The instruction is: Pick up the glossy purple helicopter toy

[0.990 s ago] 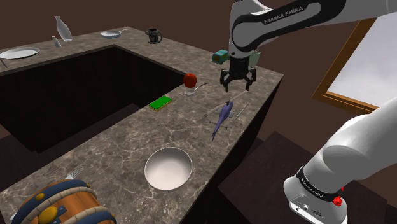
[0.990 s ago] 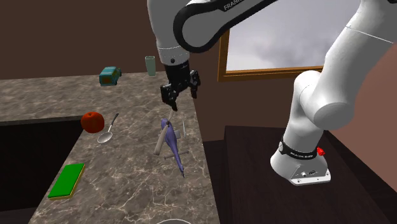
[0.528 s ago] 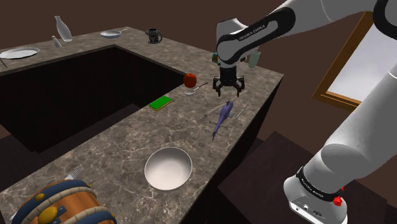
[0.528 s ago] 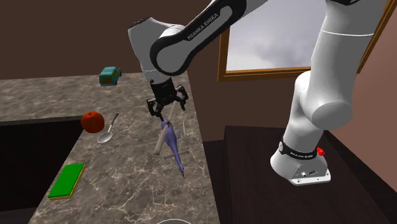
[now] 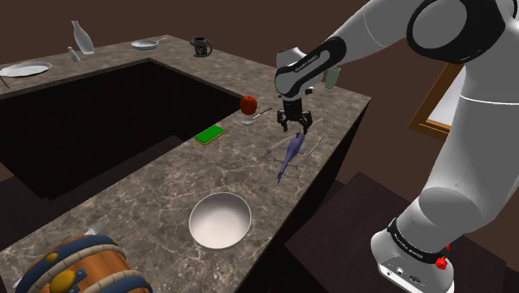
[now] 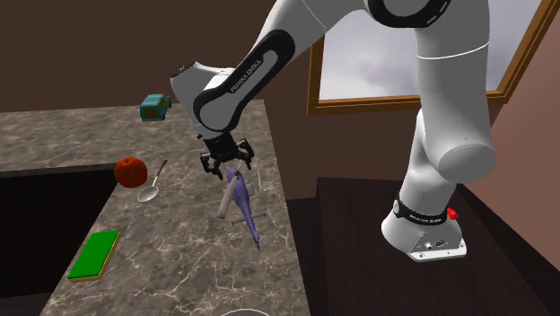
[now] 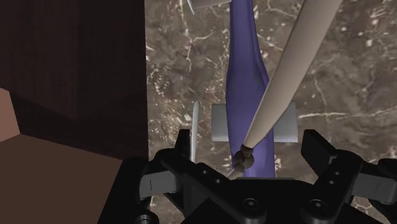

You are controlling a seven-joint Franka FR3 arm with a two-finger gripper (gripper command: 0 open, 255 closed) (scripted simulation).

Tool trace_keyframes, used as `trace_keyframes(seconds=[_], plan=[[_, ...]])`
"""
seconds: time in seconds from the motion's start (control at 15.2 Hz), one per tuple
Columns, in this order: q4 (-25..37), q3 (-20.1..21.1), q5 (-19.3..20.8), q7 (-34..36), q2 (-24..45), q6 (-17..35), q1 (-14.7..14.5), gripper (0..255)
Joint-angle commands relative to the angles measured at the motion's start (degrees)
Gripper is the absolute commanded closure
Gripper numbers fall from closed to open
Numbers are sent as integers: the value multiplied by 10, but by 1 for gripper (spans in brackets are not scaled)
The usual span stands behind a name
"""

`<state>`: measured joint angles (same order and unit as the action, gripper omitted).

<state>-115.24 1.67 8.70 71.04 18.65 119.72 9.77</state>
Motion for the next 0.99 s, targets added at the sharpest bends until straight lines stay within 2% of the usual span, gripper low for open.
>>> trace_keyframes(seconds=[0.0,0.53,0.59,0.92], plan=[[9,-4,1,12,17,6,1,0],[3,-6,6,18,52,46,1,0],[3,-6,6,17,52,46,1,255],[3,-6,6,17,52,46,1,255]])
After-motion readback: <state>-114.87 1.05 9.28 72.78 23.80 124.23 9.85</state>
